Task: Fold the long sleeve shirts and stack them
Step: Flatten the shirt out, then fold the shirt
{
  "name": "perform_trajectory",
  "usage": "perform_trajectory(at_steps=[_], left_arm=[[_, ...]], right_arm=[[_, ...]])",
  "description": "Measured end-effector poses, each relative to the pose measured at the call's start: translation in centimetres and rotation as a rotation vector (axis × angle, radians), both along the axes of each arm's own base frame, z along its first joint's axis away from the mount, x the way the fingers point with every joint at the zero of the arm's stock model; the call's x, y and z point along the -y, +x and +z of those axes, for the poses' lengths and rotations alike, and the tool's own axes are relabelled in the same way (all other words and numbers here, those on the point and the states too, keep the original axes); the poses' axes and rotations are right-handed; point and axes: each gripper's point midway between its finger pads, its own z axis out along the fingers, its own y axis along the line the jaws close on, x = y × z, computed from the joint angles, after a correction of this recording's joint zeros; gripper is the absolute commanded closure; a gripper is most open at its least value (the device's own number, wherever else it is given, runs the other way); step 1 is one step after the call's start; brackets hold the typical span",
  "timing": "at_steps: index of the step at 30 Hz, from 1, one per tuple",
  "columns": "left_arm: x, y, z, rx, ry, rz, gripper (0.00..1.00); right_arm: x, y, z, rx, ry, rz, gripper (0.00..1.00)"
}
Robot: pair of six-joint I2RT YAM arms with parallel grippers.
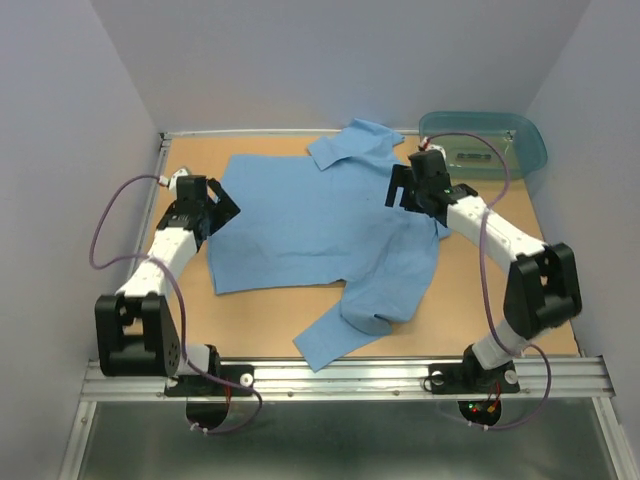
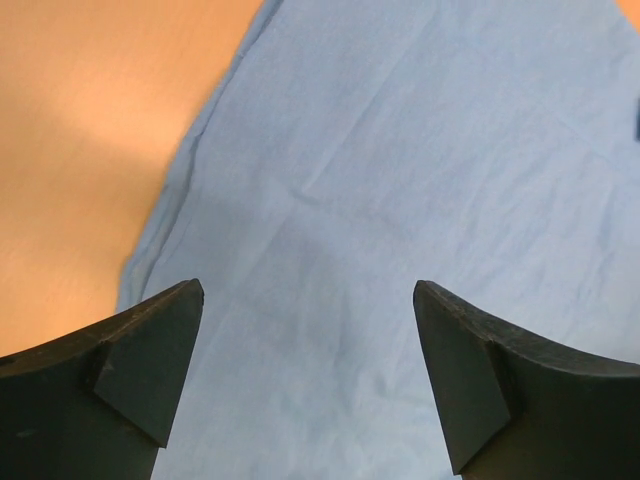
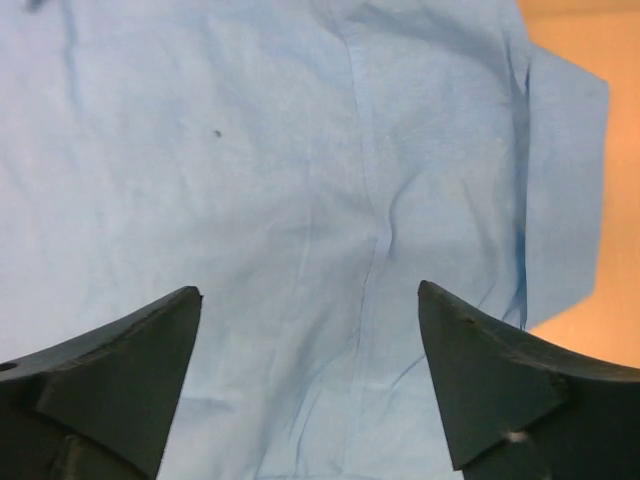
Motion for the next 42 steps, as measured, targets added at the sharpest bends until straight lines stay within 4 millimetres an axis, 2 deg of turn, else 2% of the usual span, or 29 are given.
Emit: perform_trajectory(at_steps=[2,5,8,11,13,18,21,26,29,31,34,42], left_arm=[[-0.4,-1.8,1.2,0.032,0.003,0.017,0.01],[-0.8,-4.9,0.7,0.017,0.002,0.037,0.02],[-0.9,-8.0,-1.3,-0.051,-0.005,0.055,0.04],[-1.2,-10.9,-3.7,-0.141,-0.012,0.085,0.07],[-1.4,-12.0,-4.5,-0.188,-0.017,0.103,0.07],[-1.4,-12.7,-4.9,-0.223,-0.048,0.141,0.09],[-0.8,-13.0,-5.6,-0.253,-0.088,0.159,0.1],[-0.4,-14.7,-8.1,-0.339,-0.136,0.228,0.12],[-0.3,-15.7,-9.3,-0.379,-0.157,0.272,0.14],[-0.3,-15.7,-9.4,-0.375,-0.169,0.295,0.16],[-0.4,-15.3,-9.4,-0.363,-0.179,0.32,0.25],[-0.3,-14.8,-9.7,-0.352,-0.196,0.346,0.48]], right_arm=[[0.6,-1.6,1.9,0.041,0.042,-0.03,0.0],[1.8,-4.3,2.2,0.04,0.086,-0.082,0.0],[2.9,-6.7,0.6,-0.009,0.119,-0.137,0.01],[3.7,-9.3,-1.8,-0.09,0.143,-0.181,0.02],[4.1,-11.0,-3.2,-0.139,0.157,-0.203,0.02],[3.9,-13.2,-4.1,-0.19,0.212,-0.222,0.02],[3.5,-13.5,-3.7,-0.189,0.245,-0.221,0.02],[2.7,-13.7,-3.4,-0.198,0.286,-0.205,0.02],[2.5,-14.0,-3.7,-0.211,0.296,-0.196,0.02],[2.6,-14.5,-4.2,-0.225,0.297,-0.196,0.02],[2.7,-15.2,-4.7,-0.239,0.296,-0.194,0.02],[2.8,-15.5,-4.6,-0.231,0.298,-0.194,0.03]])
